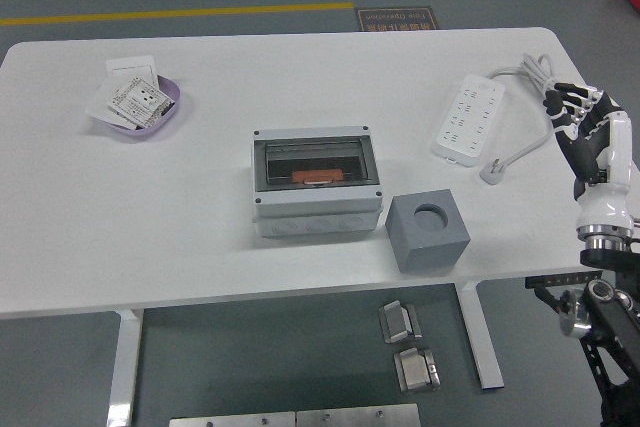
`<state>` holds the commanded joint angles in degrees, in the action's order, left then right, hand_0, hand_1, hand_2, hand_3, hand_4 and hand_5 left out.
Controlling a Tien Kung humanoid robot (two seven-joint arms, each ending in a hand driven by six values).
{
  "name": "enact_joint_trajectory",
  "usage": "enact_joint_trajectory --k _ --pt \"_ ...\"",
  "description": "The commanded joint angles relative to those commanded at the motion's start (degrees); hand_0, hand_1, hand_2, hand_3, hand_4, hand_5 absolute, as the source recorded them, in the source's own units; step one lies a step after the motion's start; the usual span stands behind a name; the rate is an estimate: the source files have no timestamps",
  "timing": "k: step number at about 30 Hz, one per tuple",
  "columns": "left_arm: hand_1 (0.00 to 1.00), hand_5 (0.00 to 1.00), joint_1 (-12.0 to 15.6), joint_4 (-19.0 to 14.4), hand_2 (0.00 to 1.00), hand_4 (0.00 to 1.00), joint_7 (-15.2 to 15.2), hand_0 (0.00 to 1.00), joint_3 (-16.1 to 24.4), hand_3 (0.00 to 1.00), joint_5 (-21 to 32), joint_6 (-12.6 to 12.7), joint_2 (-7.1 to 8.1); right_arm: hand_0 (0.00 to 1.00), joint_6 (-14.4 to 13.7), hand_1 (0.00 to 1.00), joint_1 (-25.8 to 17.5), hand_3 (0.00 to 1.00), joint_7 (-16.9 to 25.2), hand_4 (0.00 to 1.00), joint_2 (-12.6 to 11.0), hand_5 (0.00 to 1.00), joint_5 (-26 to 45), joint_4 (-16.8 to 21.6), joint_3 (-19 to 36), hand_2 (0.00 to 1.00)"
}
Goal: Pick up the cylinder from the cube,place it in the box,flap close box
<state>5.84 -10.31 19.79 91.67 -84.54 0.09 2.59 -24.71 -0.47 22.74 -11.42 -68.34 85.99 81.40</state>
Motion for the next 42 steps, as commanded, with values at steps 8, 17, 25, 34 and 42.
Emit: enact_joint_trajectory --k 8,17,25,34,42 --pt "0.641 0.318 -0.51 0.0 0.526 0.688 -0.2 0.641 0.1 0.618 0.03 -0.01 0.04 0.608 0.0 0.565 0.18 0.539 -0.07 0.949 0.0 0.593 -0.32 0.29 0.56 0.558" --pt "0.642 0.321 -0.64 0.0 0.525 0.688 -0.26 0.642 0.1 0.617 0.28 0.01 -0.07 0.611 -0.1 0.568 0.16 0.539 -0.56 0.975 0.18 0.62 -1.24 0.42 1.54 0.56" --pt "0.642 0.323 -0.67 0.0 0.526 0.69 -0.22 0.643 0.23 0.618 0.37 0.06 0.05 0.611 -0.27 0.566 0.1 0.539 -1.04 0.975 0.26 0.621 -1.93 0.49 2.39 0.56" --pt "0.642 0.323 -0.12 0.0 0.526 0.69 0.0 0.643 0.29 0.619 0.45 0.15 0.29 0.611 -0.14 0.568 -0.1 0.542 -1.92 0.974 0.19 0.622 -3.16 0.53 1.37 0.56" --pt "0.642 0.323 0.06 0.0 0.526 0.69 0.04 0.643 -0.01 0.619 0.94 0.14 0.28 0.611 -0.21 0.569 -0.34 0.541 -2.71 0.973 0.1 0.62 -4.93 0.98 1.33 0.56"
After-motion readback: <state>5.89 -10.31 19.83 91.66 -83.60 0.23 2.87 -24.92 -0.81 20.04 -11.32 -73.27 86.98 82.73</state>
